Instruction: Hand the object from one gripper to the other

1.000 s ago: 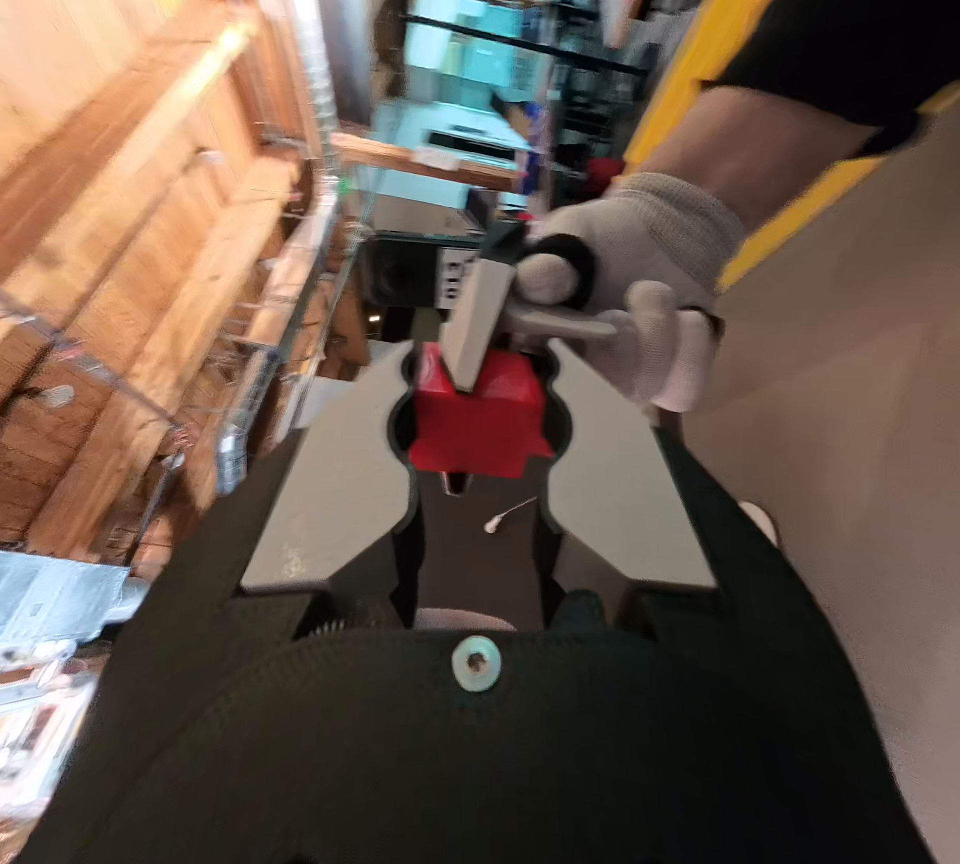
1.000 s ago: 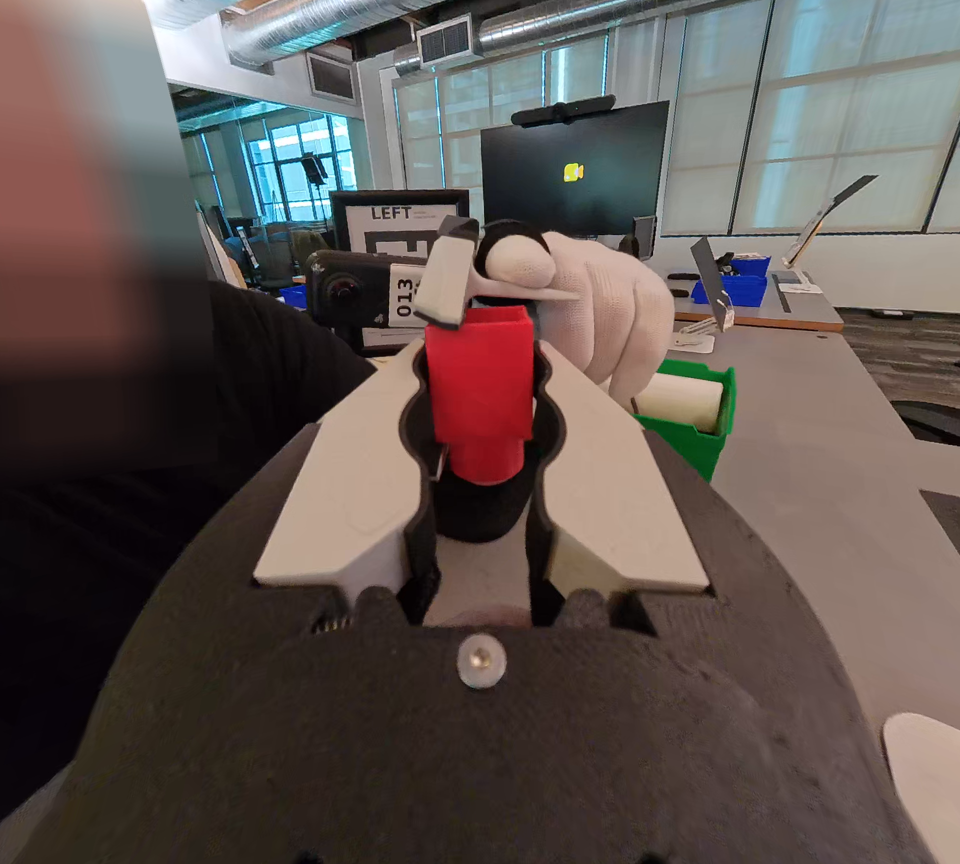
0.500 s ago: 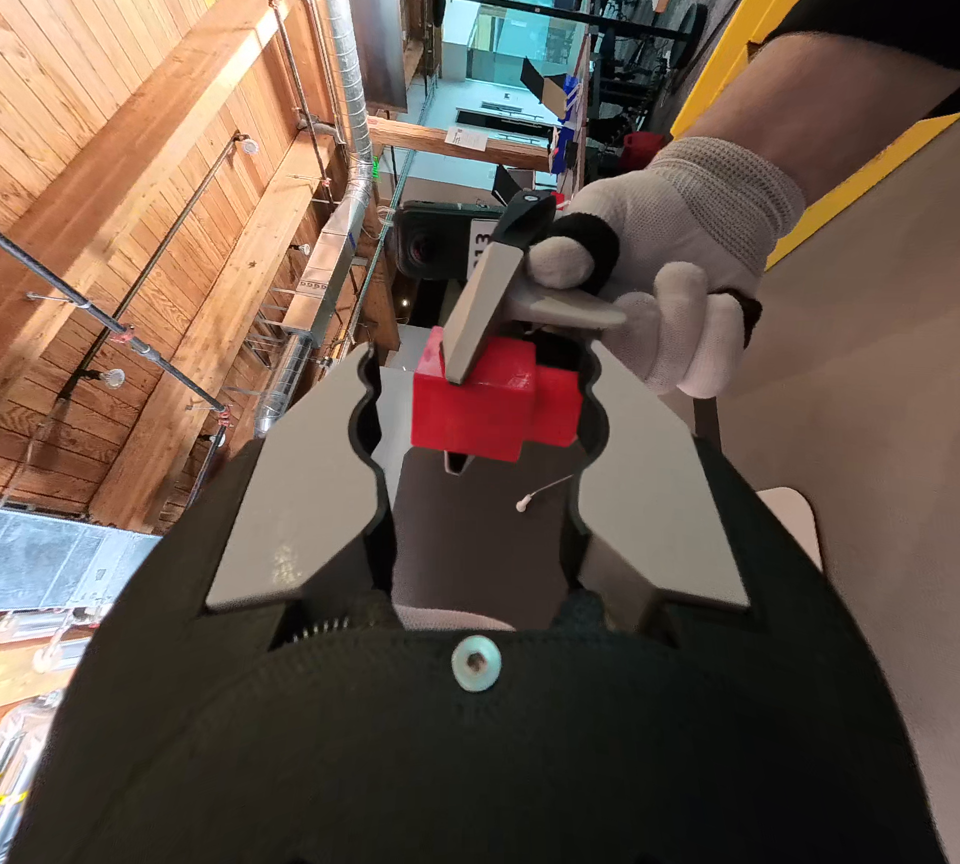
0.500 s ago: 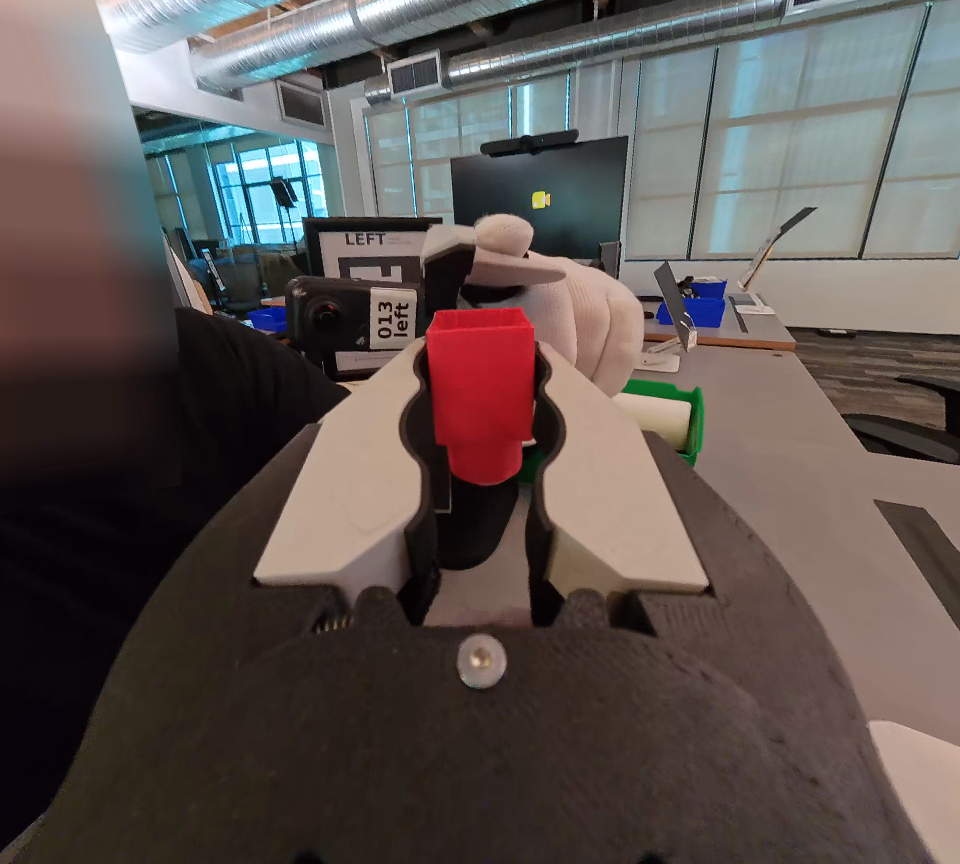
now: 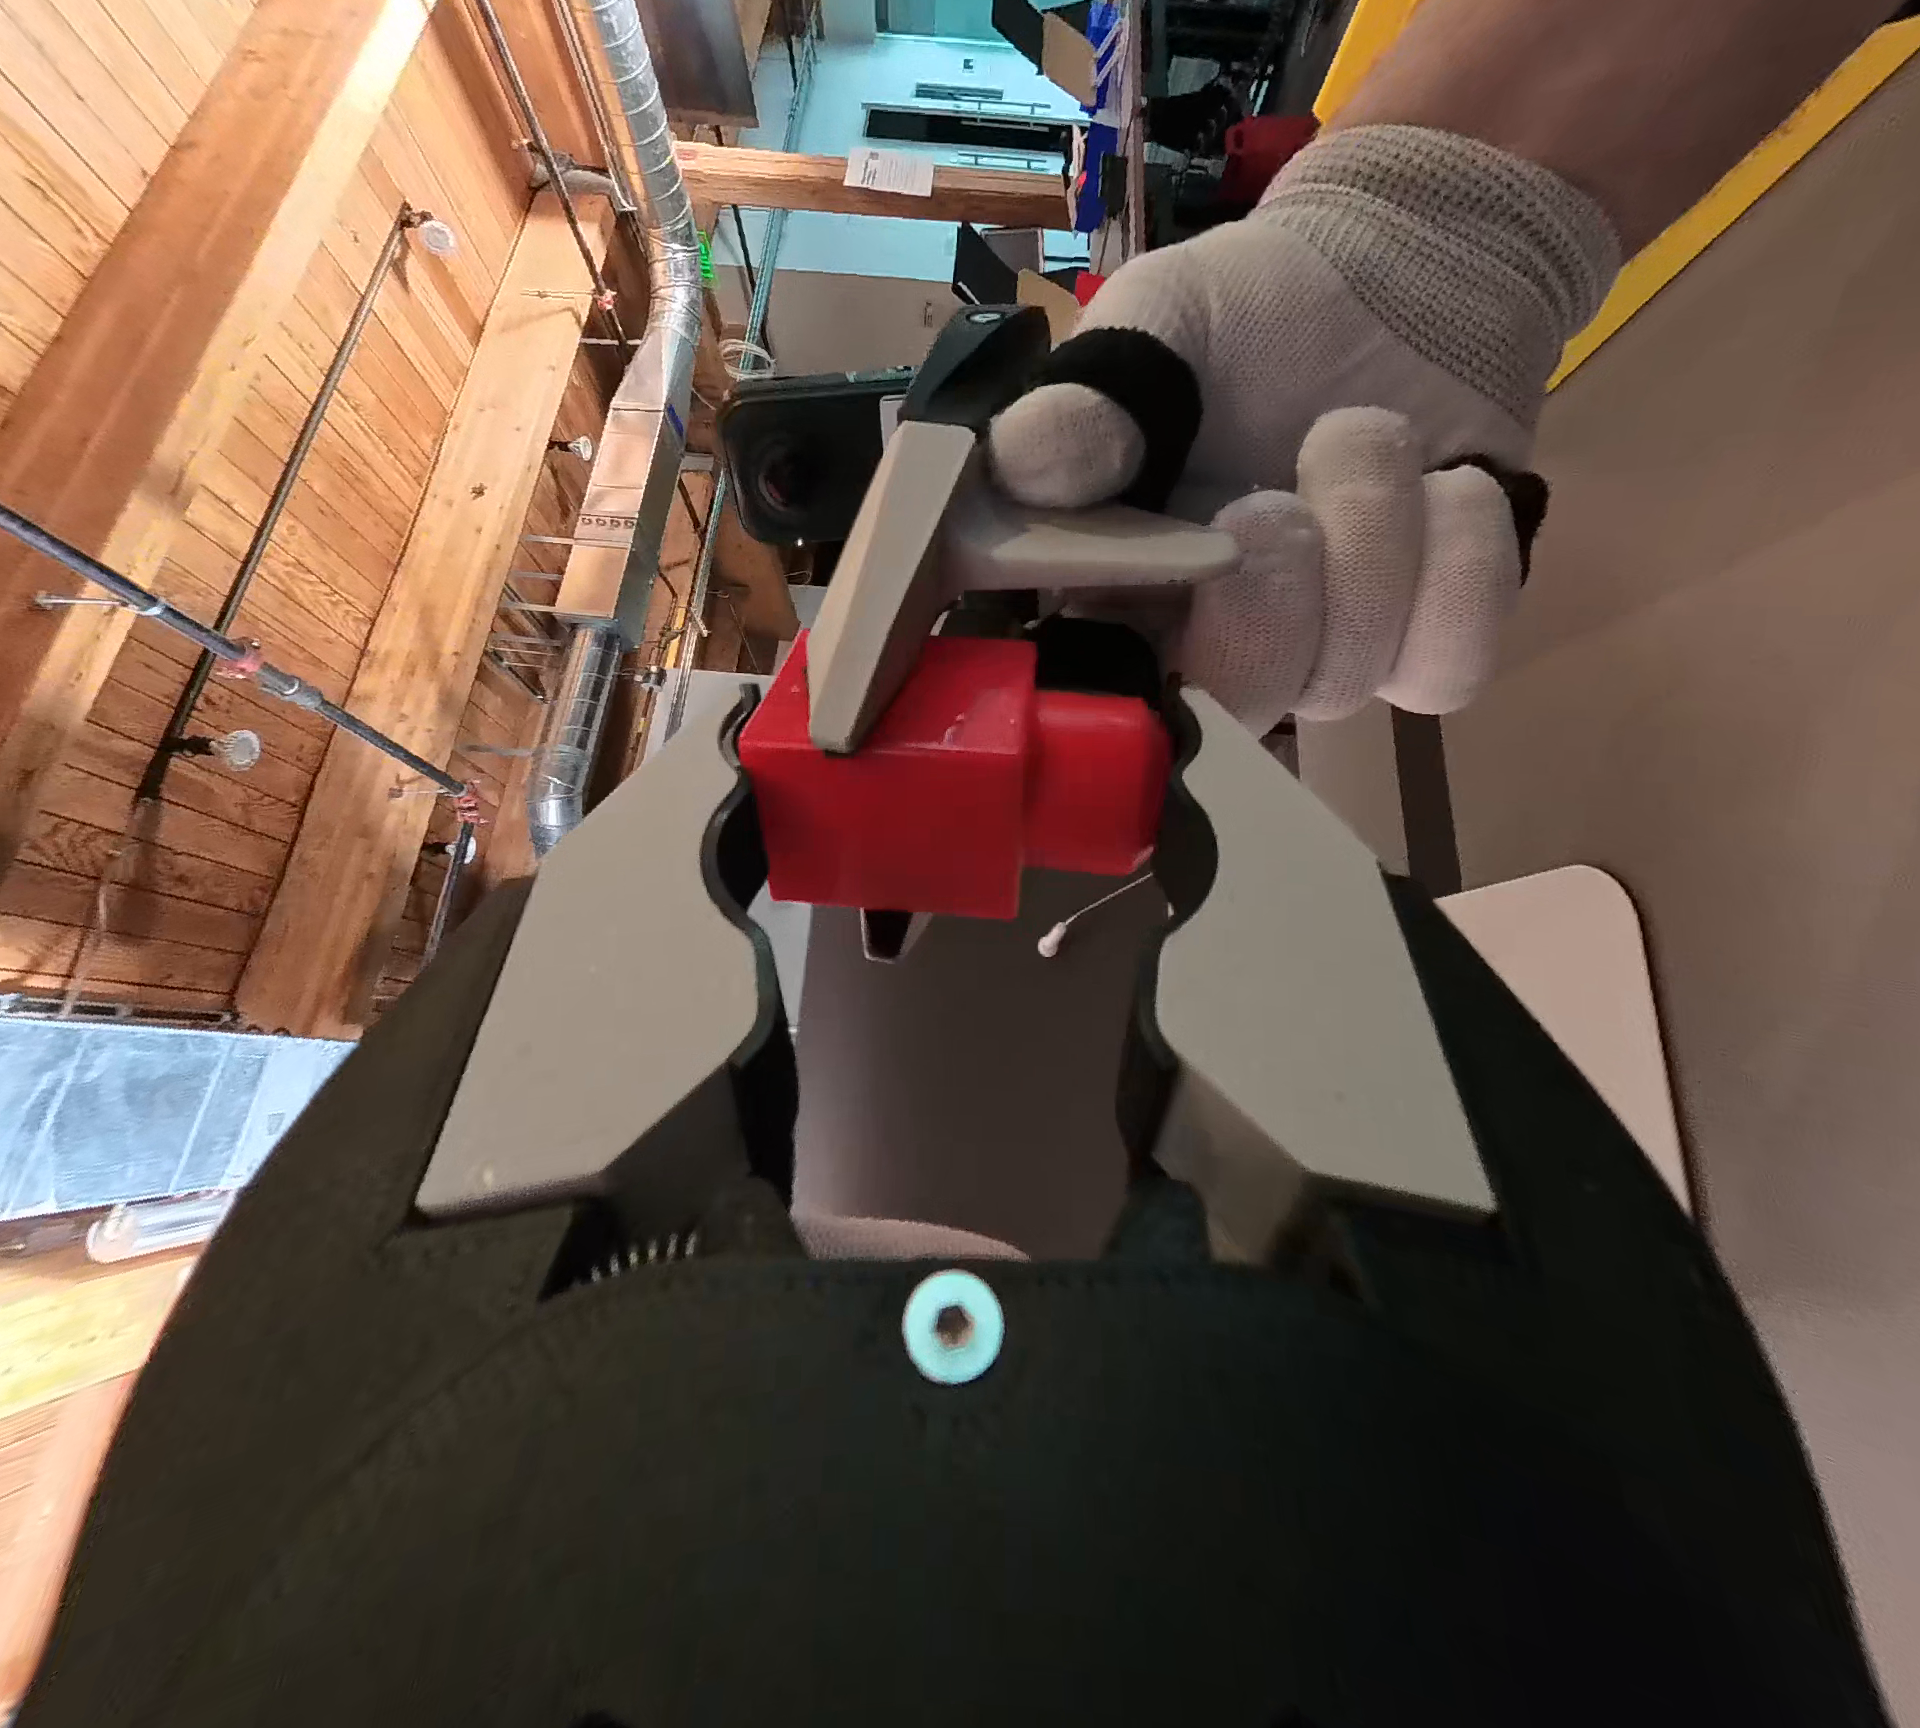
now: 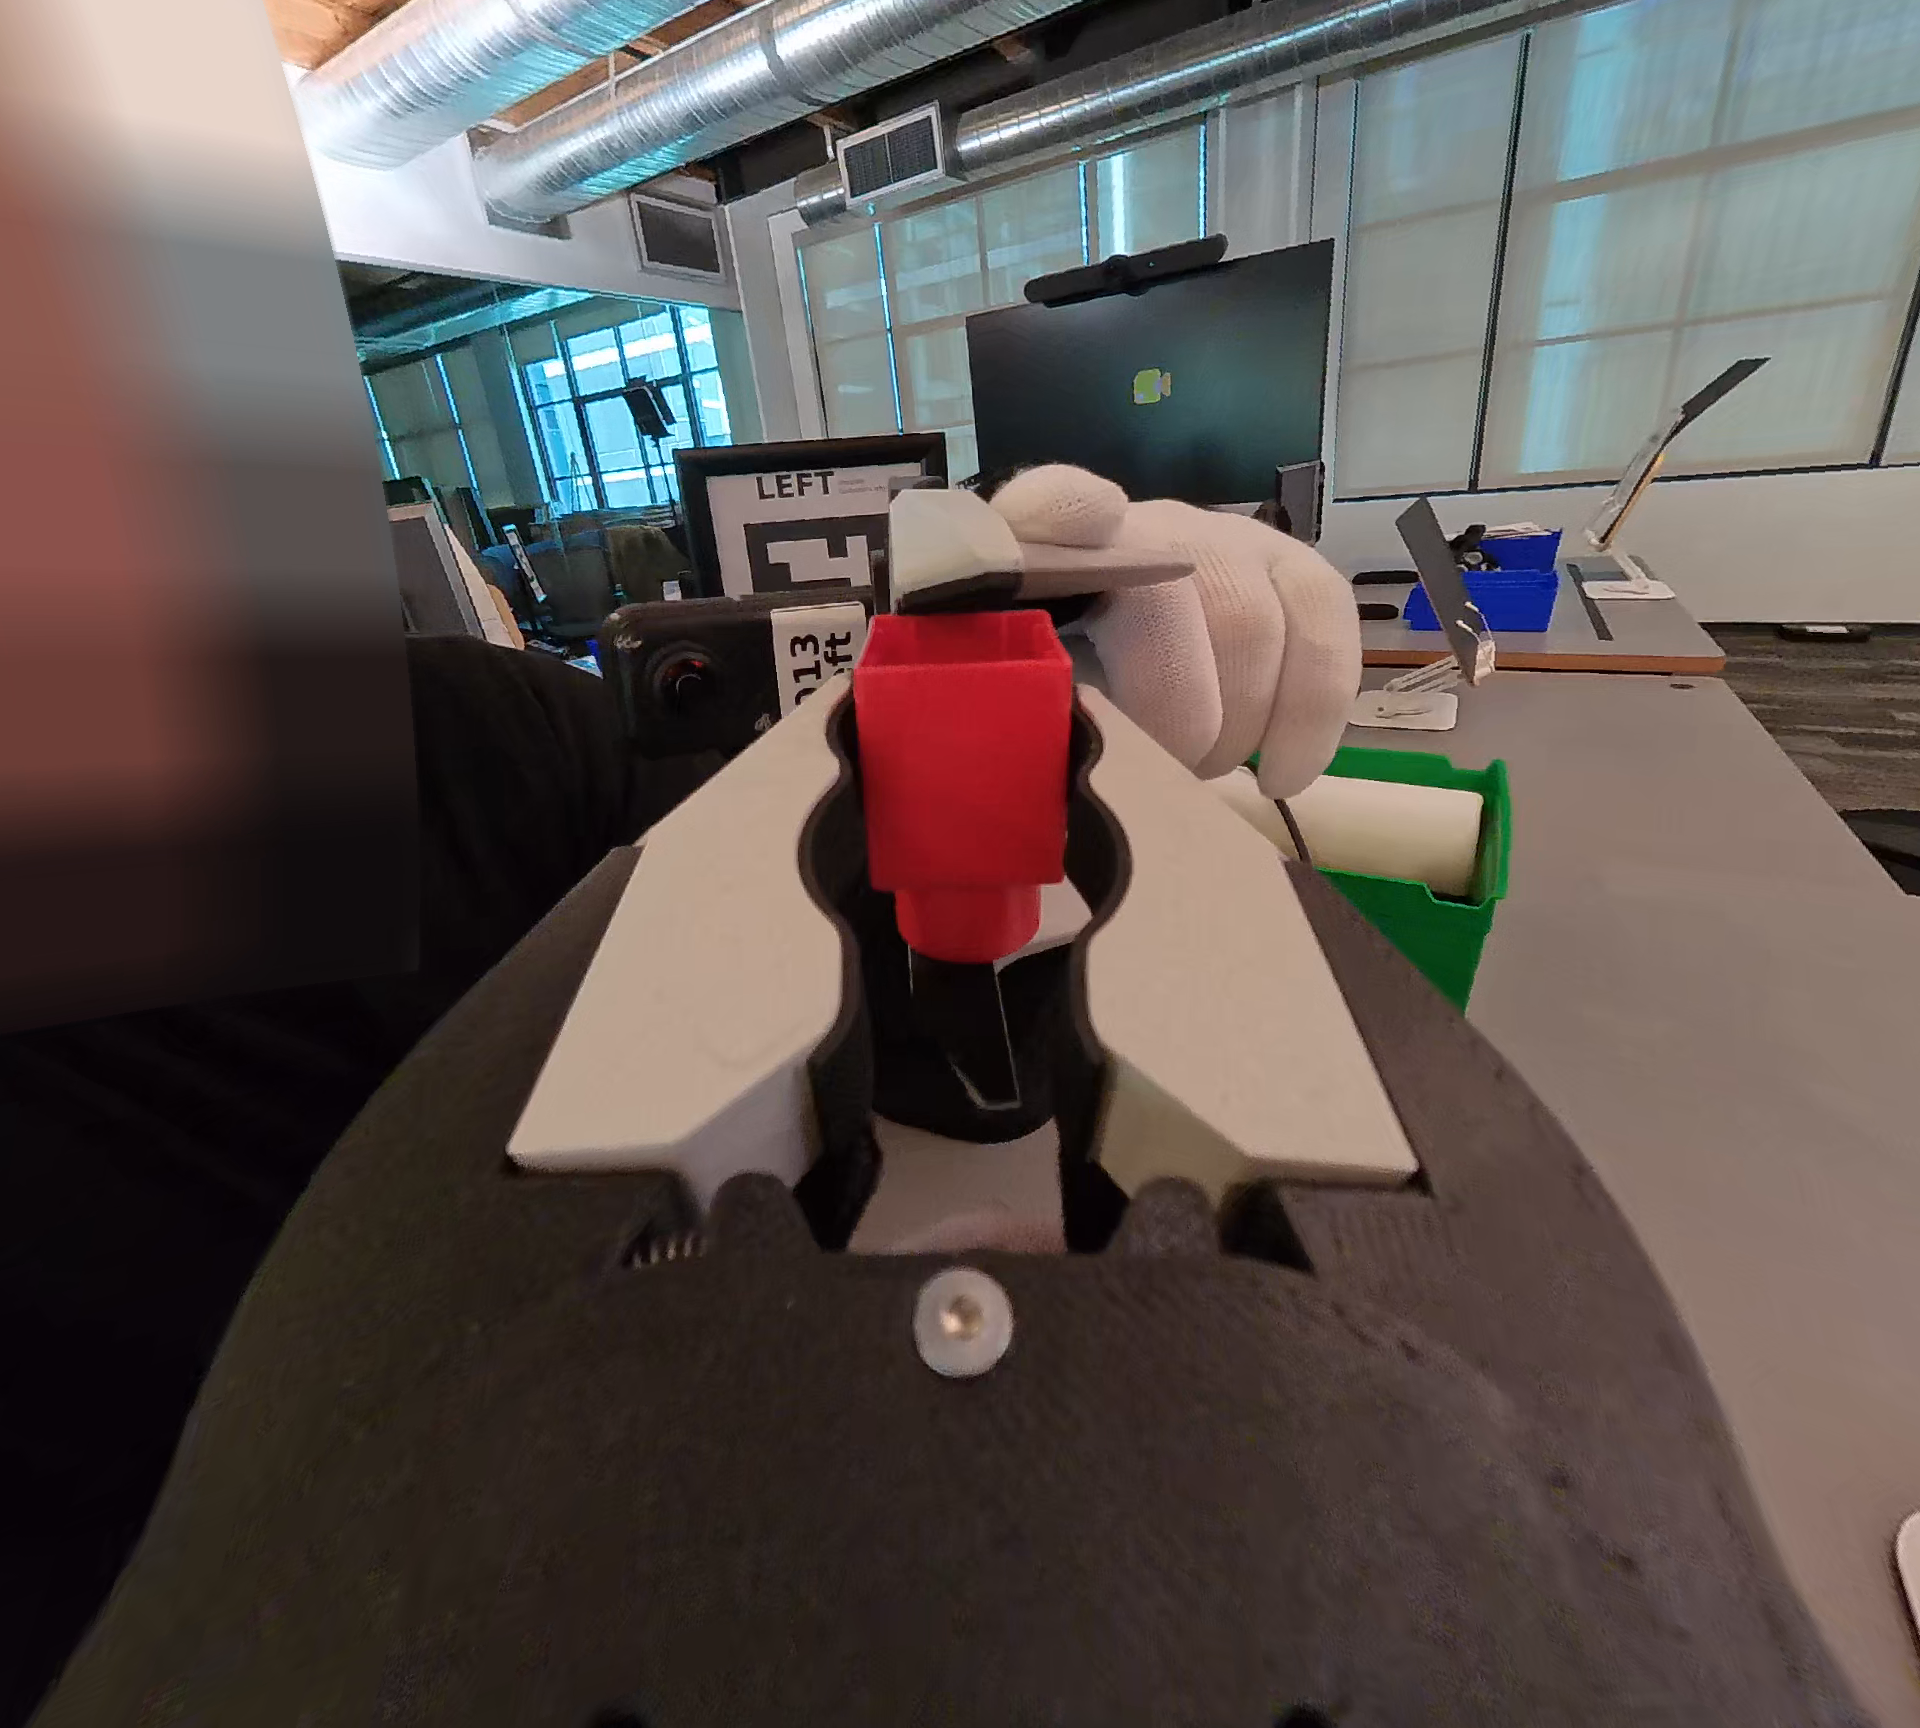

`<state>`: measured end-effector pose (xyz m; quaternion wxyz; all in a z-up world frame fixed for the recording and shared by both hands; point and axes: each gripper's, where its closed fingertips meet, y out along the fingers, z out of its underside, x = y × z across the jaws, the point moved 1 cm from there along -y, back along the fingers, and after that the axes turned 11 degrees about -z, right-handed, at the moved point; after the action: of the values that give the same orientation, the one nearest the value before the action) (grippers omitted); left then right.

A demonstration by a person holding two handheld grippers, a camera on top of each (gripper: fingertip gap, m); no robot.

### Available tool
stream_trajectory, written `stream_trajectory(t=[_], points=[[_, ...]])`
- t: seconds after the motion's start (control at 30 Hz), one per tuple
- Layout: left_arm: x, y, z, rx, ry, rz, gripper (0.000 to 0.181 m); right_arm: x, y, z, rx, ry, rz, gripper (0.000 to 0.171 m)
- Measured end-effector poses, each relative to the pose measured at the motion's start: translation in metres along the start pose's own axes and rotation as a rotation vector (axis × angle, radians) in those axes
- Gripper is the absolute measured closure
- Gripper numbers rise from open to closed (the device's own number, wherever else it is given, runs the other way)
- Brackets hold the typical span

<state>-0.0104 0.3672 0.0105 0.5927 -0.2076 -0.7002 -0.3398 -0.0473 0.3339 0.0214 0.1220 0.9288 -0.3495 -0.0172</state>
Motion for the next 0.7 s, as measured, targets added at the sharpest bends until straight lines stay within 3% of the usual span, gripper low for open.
stream_trajectory(t=[0.07, 0.1, 0.13, 0.27, 0.4, 0.53, 0.6, 0.7], points=[[0.002, 0.001, 0.002, 0.008, -0.021, -0.004, 0.108, -0.003, 0.000, -0.002, -0.006, -0.007, 0.029, 0.137], [0.003, 0.001, 0.006, 0.028, -0.017, -0.015, 0.108, -0.008, -0.001, -0.003, 0.000, -0.025, 0.074, 0.128], [0.004, 0.002, 0.011, 0.051, -0.021, -0.015, 0.108, -0.016, -0.003, -0.003, 0.018, -0.038, 0.140, 0.116], [0.014, 0.002, 0.038, 0.186, 0.019, -0.046, 0.108, -0.045, -0.021, -0.008, 0.178, -0.212, 0.491, 0.098], [0.016, 0.002, 0.055, 0.278, 0.055, -0.049, 0.109, -0.049, -0.024, -0.015, 0.323, -0.320, 0.680, 0.109], [0.010, 0.003, 0.046, 0.244, 0.082, -0.037, 0.108, -0.045, -0.011, -0.004, 0.266, -0.173, 0.556, 0.108], [0.005, 0.004, 0.036, 0.200, 0.086, -0.023, 0.108, -0.039, -0.007, -0.003, 0.203, -0.114, 0.462, 0.122], [0.003, 0.005, 0.033, 0.175, 0.090, -0.022, 0.108, -0.036, -0.006, 0.000, 0.217, -0.107, 0.431, 0.125]])
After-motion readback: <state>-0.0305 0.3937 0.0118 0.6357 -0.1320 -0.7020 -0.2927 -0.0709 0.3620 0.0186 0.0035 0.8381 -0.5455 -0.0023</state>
